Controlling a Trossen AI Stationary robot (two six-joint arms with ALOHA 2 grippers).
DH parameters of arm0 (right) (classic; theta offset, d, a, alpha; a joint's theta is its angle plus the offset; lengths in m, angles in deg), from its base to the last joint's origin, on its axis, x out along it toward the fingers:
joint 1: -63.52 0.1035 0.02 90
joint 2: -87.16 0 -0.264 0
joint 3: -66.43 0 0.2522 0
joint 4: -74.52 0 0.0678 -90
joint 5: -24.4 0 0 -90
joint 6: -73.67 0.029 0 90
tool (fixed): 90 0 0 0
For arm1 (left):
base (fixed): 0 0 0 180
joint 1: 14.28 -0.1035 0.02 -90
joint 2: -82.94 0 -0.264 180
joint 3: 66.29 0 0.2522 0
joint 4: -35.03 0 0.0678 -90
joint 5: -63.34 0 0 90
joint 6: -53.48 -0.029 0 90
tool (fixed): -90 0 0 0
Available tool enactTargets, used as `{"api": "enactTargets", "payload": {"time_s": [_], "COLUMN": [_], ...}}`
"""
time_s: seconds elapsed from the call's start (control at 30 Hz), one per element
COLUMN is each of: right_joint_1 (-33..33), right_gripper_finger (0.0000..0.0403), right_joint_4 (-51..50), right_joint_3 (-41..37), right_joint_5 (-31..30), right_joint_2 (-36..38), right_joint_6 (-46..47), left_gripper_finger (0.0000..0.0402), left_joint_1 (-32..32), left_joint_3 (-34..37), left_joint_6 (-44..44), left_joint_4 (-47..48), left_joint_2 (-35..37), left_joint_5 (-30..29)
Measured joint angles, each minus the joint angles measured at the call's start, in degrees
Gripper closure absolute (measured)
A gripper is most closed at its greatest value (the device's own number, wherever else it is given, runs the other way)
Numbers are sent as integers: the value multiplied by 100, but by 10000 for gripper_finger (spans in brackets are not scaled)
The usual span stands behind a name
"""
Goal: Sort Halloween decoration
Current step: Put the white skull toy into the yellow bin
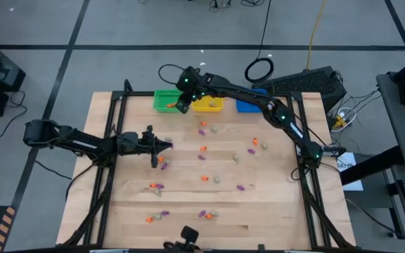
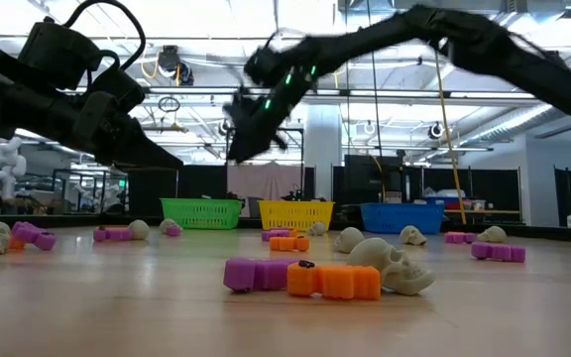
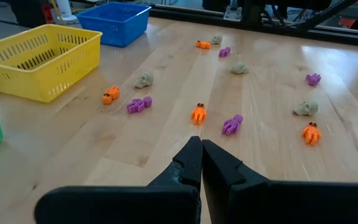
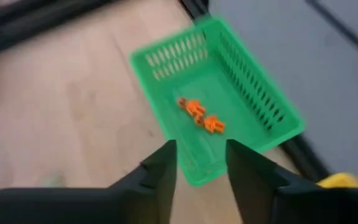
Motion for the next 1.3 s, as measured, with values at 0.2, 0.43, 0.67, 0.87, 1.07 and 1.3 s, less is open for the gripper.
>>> {"api": "enactTargets", "payload": {"time_s": [0.2,0.43,0.67,0.87,1.07,1.3], "right_joint_1": [291,937,1415,1563,1682,2258], "right_gripper_finger": [394,401,402,403,403,403], "right_joint_4": [-581,226,1944,3441,5119,5100], "right_joint_3": [7,-241,-1258,-2591,-4682,-6862], "right_joint_5": [12,8,-341,-468,-542,-1452], "right_joint_2": [649,702,699,878,1820,3324], "right_joint_6": [-928,-982,-771,-459,-8,729], "left_gripper_finger": [389,389,389,389,389,389], "left_joint_1": [0,0,0,0,0,0], "left_joint_3": [0,0,0,0,0,0], "left_joint_6": [-5,-22,-25,-28,-35,-26], "left_joint_4": [-18,-50,-44,4,15,5], "left_joint_2": [0,1,1,0,2,2], "left_joint_5": [-2,-70,-74,-79,-81,-83]}}
